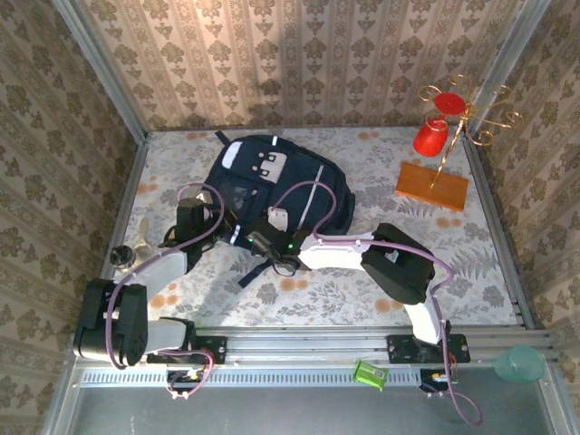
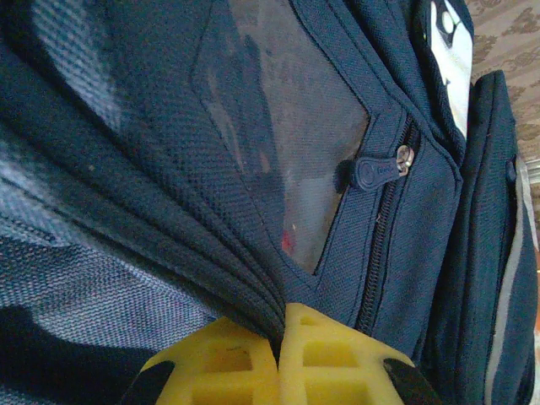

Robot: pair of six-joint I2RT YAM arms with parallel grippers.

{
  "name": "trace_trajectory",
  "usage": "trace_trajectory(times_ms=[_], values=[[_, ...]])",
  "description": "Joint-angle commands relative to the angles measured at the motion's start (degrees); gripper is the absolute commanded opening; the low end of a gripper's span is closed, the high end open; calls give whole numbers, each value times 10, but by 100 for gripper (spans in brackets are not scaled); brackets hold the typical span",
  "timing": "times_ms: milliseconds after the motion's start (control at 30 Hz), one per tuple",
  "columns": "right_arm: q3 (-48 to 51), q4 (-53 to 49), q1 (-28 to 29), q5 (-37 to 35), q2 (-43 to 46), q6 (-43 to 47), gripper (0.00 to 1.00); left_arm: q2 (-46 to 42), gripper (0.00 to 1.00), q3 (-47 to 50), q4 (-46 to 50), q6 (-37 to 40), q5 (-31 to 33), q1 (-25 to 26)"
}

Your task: Pack the student bag

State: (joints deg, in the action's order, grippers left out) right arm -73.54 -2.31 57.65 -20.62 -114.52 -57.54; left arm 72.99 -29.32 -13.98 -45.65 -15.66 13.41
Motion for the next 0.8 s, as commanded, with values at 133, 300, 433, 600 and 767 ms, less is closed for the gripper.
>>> trace_trajectory(times_ms=[133,300,433,600,767], values=[[72,-10,-12,-5,67,23,0,-13,0,7,25,48,1,-27],[126,-9,-23,21,106,39,0,-2,0,5,31,59,2,-49],[175,-40,-39,19,156,59,0,5,0,4,36,67,-2,-74],[224,-62,-76,12,213,87,0,13,0,-1,51,83,1,-96],[239,-91,-110,-4,251,107,0,16,0,-16,72,104,11,-115]])
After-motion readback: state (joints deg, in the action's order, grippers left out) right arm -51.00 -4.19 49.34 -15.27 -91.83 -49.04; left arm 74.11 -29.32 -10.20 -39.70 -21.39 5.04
